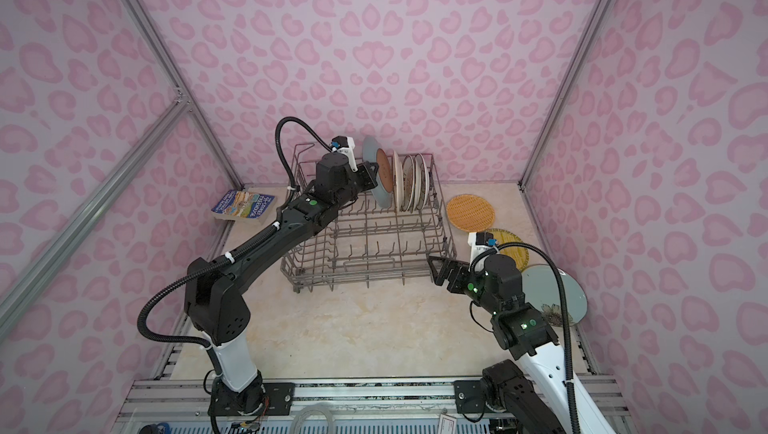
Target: Load the plates into the dish rack
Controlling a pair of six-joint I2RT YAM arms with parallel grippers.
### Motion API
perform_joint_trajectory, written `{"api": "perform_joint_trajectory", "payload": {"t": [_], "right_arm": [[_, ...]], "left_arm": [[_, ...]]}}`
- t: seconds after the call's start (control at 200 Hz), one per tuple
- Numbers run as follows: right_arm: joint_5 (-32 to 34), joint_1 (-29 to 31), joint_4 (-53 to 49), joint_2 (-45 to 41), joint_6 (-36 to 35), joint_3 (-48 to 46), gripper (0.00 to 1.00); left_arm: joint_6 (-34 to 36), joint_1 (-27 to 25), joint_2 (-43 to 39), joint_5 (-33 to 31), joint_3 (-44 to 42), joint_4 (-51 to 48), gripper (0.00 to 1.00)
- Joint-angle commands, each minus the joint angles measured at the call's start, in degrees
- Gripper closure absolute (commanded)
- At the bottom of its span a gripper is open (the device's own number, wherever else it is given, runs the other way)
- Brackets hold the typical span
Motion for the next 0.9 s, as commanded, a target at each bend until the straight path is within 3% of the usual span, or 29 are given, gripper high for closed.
{"api": "perform_joint_trajectory", "payload": {"t": [0.0,0.895], "right_arm": [[0.82,0.0,-0.85,-0.45,-1.07,-0.04,0.03],[0.84,0.03,-1.85,-0.72,-1.66,0.06,0.03]], "left_arm": [[-0.39,0.01,1.59,-0.39,2.57,6.85,0.96],[4.39,-1.34,12.53,-6.43,11.08,0.5,0.97]]}}
